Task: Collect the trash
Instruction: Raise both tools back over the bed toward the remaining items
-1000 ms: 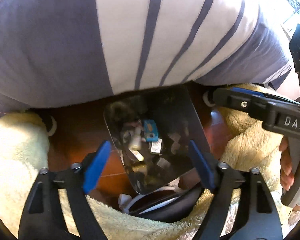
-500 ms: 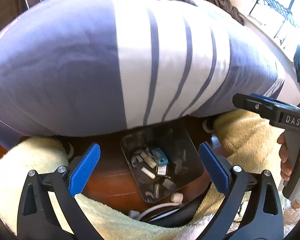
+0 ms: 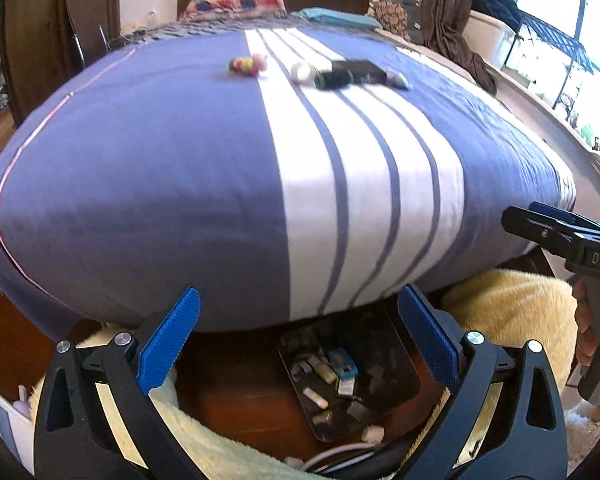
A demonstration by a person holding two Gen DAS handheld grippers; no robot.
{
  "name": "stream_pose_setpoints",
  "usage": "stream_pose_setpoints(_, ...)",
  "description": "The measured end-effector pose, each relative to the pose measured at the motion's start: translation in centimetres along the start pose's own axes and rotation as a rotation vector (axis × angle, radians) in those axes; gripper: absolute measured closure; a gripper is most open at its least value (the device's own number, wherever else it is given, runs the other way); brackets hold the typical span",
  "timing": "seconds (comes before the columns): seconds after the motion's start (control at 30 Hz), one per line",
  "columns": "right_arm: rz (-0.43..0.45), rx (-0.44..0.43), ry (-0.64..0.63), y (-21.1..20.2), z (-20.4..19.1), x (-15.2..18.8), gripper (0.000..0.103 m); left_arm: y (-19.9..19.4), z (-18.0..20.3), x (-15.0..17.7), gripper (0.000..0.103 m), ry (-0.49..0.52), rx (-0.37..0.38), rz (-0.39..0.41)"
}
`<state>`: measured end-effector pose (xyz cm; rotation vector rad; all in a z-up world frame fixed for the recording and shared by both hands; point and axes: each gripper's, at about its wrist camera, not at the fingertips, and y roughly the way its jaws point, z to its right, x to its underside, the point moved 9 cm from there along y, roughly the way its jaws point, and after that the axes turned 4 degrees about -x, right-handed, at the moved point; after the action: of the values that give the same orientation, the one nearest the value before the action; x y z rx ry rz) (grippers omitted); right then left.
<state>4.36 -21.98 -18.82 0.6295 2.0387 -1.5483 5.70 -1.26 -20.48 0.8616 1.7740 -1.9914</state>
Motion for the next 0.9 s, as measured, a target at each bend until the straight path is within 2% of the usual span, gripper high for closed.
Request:
stream_pose_setpoints(0.47, 0.086, 0.035, -0.052, 1.2, 0.3, -7.7, 0.004, 0.2, -2.8, -7.9, 0.008, -0.01, -0.053, 0.101)
stream_pose_setpoints(0.9, 0.052, 0.037, -0.02, 7.5, 1.8, -12.4, 0.004, 5.5, -4.1, -12.5, 0.008, 0.008, -0.078, 0.073)
